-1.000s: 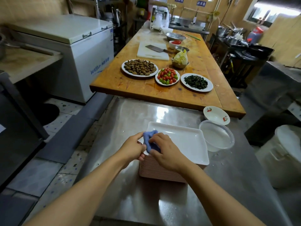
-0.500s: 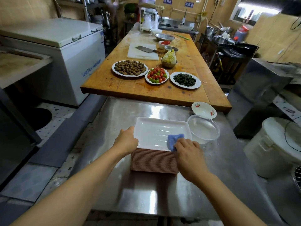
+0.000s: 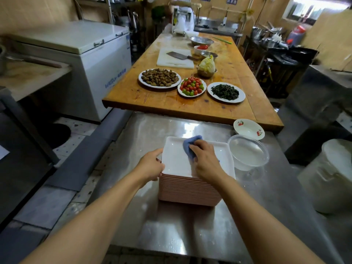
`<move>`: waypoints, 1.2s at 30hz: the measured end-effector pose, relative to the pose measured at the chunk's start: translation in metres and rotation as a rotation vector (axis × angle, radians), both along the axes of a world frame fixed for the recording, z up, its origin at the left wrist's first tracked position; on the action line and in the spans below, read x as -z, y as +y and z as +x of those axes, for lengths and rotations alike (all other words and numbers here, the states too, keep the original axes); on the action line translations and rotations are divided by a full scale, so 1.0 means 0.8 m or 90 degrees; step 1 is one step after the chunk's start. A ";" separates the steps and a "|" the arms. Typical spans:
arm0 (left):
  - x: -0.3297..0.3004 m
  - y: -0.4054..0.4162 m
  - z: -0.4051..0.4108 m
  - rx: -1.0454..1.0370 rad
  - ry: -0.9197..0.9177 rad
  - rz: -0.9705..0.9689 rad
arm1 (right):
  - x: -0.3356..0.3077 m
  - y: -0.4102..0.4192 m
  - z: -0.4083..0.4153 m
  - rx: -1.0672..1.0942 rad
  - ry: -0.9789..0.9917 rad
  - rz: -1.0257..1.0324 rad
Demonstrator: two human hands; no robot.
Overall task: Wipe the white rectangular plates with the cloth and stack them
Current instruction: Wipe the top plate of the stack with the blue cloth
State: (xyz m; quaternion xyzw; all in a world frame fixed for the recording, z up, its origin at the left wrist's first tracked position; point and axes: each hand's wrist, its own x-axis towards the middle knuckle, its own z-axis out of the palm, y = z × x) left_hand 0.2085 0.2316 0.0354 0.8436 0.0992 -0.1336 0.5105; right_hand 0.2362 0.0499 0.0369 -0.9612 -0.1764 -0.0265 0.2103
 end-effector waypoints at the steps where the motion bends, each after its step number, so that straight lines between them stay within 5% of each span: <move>1: -0.001 0.000 -0.001 -0.005 0.000 -0.006 | 0.001 0.016 0.002 -0.013 0.010 0.005; 8: 0.005 0.000 -0.012 -0.065 0.007 -0.097 | 0.002 0.054 -0.016 -0.079 0.133 0.008; 12: 0.003 -0.008 -0.017 -0.084 -0.007 -0.093 | -0.001 0.038 -0.050 -0.127 0.083 0.003; 25: 0.008 -0.027 -0.017 -0.084 -0.102 0.197 | -0.024 -0.090 -0.105 0.072 -0.069 -0.267; 28: -0.003 -0.033 -0.024 -0.095 -0.102 0.361 | -0.029 -0.083 -0.107 0.066 -0.049 -0.200; 30: -0.009 -0.041 -0.032 -0.074 -0.164 0.450 | -0.037 -0.083 -0.105 0.127 -0.024 -0.043; 33: -0.014 -0.067 -0.034 0.081 -0.298 0.430 | -0.046 -0.092 -0.099 0.203 -0.053 0.098; 36: -0.010 -0.096 -0.033 0.249 -0.279 0.443 | -0.053 -0.103 -0.104 0.255 -0.057 0.216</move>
